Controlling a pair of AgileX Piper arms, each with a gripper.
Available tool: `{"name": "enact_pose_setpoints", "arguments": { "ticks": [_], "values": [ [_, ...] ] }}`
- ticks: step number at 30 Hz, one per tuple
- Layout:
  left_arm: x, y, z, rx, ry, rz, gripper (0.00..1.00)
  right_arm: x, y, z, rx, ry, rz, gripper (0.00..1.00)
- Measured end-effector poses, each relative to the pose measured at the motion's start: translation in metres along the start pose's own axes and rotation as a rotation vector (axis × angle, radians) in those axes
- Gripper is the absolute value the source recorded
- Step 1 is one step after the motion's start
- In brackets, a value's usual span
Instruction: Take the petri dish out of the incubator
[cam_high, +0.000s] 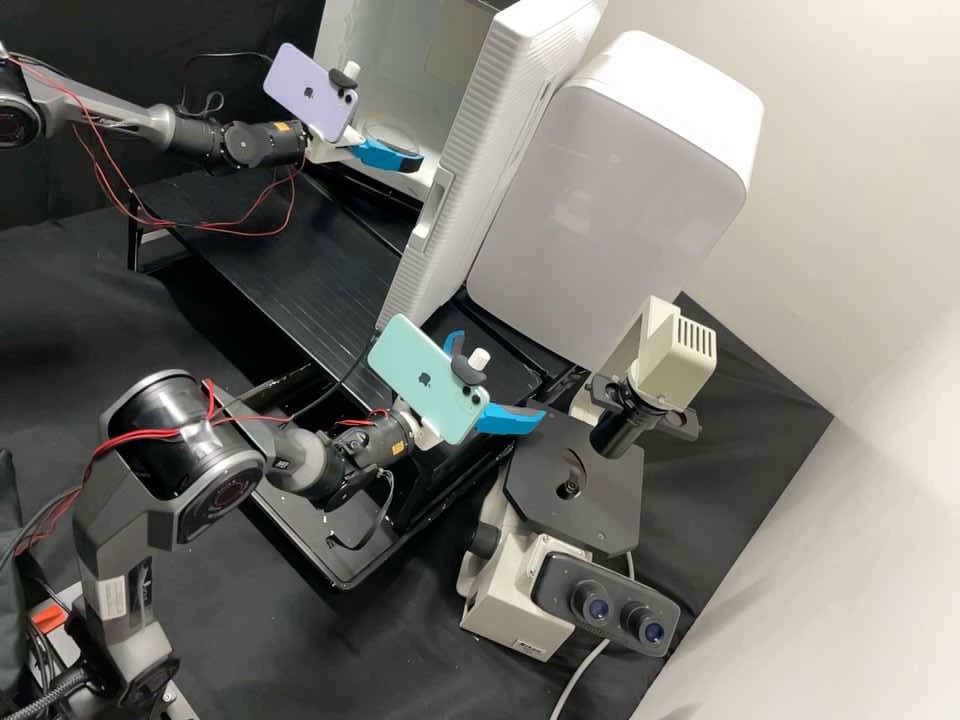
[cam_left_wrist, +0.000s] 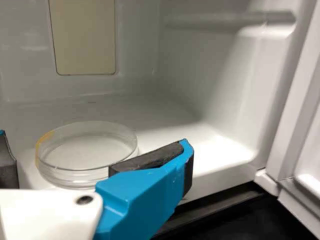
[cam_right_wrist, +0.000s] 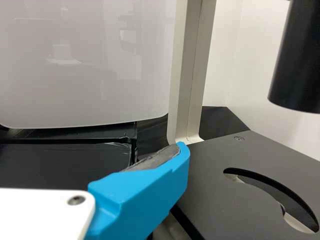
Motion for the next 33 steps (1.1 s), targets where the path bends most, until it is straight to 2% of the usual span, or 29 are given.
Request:
{"name": "enact_pose_setpoints", "arguments": {
  "ticks": [6,10,16,22,26,33],
  "values": [
    [0.006,-0.002,-0.001,0.003,0.033,-0.02,1.0,0.0,0.0,0.0,0.0,0.0,0.0,1.0],
    [0.009,-0.003,-0.002,0.045,0.048,-0.024,1.0,0.0,0.0,0.0,0.0,0.0,0.0,1.0],
    [0.012,-0.003,-0.001,0.058,0.065,-0.018,1.0,0.0,0.0,0.0,0.0,0.0,0.0,1.0],
    [0.013,-0.004,0.001,0.053,0.076,-0.016,1.0,0.0,0.0,0.0,0.0,0.0,0.0,1.0],
    [0.013,-0.004,0.003,0.07,0.075,-0.018,1.0,0.0,0.0,0.0,0.0,0.0,0.0,1.0],
    [0.013,-0.002,0.004,0.062,0.077,-0.014,1.0,0.0,0.0,0.0,0.0,0.0,0.0,1.0]
  ]
}}
